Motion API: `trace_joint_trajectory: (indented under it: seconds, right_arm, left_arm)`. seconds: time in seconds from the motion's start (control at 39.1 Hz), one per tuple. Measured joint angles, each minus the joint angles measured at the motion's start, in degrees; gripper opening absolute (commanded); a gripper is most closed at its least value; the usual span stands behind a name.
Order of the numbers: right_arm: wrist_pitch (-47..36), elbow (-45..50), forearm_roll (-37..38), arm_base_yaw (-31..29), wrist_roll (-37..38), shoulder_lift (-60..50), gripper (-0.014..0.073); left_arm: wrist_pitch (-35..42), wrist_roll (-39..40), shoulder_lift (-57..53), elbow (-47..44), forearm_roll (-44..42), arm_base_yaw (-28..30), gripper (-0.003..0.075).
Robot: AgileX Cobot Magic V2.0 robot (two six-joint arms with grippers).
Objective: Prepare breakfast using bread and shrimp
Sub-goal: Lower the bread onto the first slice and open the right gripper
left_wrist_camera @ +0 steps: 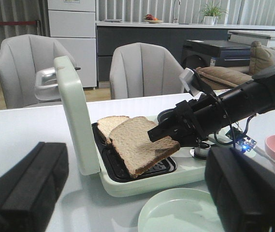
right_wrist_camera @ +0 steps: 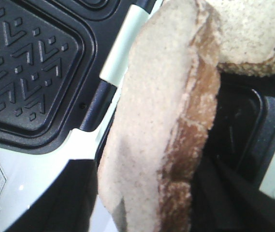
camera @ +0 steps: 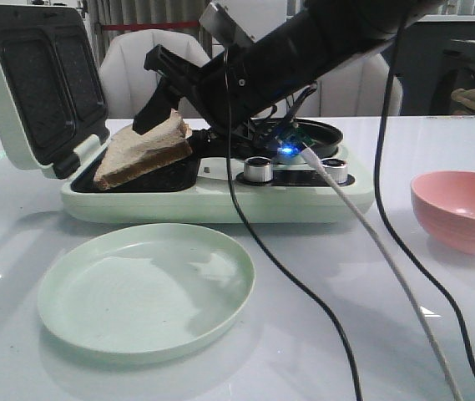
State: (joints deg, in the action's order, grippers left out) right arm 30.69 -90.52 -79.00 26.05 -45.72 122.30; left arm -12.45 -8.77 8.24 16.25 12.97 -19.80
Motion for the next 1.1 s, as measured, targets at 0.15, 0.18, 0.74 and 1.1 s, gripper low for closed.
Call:
trace_joint_trajectory:
  seconds: [0.15,0.18,0.74,1.1]
  right_arm:
    - [-0.22,0.00,-0.24,0.00,0.00,0.00,0.0551]
    - [-0.22,0.00,-0.34,0.00,0.00,0.00,0.0551]
    - [-5.96,-3.94,2.65,3.52,-1.62,0.27,0.0549]
    - [-10.60,-3.94,17.97,3.52,-0.01,0.01,0.0549]
  left_arm:
    - [0.00,0.00,0.00,0.00,0.00,0.00,0.0618]
    - [0.00,0.00,0.00,0.00,0.00,0.00,0.0618]
    - [0.00,0.00,0.00,0.00,0.00,0.00,0.0618]
    - [0.00,0.00,0.00,0.00,0.00,0.00,0.0618]
